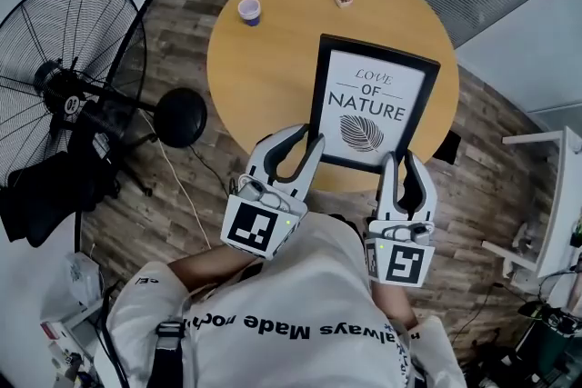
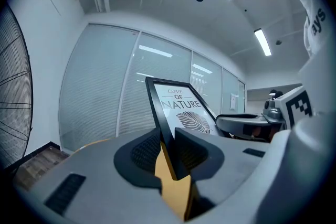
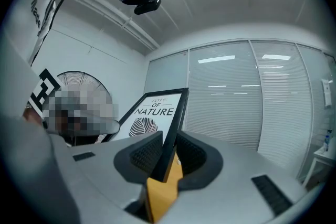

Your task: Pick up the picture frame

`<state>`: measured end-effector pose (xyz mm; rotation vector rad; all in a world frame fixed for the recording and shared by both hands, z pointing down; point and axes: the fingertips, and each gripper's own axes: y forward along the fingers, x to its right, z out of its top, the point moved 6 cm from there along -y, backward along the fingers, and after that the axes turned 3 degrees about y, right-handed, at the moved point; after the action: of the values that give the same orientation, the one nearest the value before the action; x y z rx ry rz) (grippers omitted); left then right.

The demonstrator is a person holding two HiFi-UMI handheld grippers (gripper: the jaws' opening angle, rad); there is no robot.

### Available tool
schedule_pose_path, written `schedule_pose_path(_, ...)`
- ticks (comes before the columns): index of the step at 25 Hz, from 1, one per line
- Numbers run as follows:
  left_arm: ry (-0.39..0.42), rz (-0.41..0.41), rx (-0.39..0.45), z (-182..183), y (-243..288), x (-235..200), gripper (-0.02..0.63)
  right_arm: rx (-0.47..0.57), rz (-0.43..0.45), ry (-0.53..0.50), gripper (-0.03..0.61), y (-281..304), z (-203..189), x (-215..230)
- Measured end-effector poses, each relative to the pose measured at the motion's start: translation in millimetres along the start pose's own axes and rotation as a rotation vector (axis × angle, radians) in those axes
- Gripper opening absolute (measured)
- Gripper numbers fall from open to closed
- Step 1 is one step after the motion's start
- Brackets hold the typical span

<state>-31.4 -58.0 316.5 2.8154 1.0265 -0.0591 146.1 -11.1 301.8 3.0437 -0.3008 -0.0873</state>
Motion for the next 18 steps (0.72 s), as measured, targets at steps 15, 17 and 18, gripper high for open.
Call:
schedule_pose_path(15, 0.0, 0.007, 0.026, 6.5, -1.0, -0.3, 0.098, 0.019, 0.0, 0.002, 0.1, 0.5, 2.8, -0.8)
schedule_pose_path(17, 0.0, 0.007, 0.027, 7.4, -1.0, -0.4, 0.098, 0.02, 0.001, 0.002, 0.1, 0.7, 3.1, -1.0)
schedule_pose_path(18, 0.003, 0.005, 0.017, 5.4, -1.1, -0.5, 0.098, 0.02, 0.002, 0.003, 0.1, 0.8, 2.4, -0.8)
